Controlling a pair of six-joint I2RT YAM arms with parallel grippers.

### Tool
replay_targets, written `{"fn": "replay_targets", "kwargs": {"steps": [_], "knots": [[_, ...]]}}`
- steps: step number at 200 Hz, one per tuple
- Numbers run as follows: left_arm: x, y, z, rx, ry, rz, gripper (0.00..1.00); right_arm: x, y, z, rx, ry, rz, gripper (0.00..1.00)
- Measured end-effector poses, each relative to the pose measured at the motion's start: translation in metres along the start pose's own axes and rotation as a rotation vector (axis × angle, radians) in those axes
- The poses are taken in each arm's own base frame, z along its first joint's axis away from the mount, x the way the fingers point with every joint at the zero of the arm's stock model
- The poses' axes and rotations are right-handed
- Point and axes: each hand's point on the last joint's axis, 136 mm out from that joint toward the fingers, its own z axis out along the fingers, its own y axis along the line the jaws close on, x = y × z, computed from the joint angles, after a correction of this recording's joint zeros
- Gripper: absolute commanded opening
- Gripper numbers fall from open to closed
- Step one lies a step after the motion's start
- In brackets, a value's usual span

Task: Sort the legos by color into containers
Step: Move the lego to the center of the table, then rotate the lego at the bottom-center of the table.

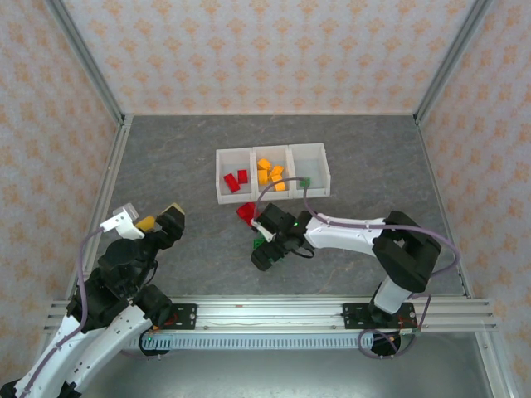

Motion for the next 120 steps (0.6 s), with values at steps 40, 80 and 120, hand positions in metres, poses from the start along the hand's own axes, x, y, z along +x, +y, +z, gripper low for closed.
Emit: {"fn": "replay_targets", "kwargs": {"steps": [40, 80, 120], "knots": [[-0.001, -0.001, 0.0, 0.002, -0.002, -0.002, 0.99, 0.015, 0.008, 0.008, -0.037, 0.039, 0.024, 0.95], [-0.001, -0.001, 0.0, 0.002, -0.002, -0.002, 0.99, 0.014, 0.009, 0.007, -0.032, 0.023, 0.051, 0.93], [-0.001, -0.001, 0.0, 0.002, -0.003, -0.002, 0.99, 0.026, 0.024, 0.005, -0.07, 0.049, 0.067, 0.84]]}}
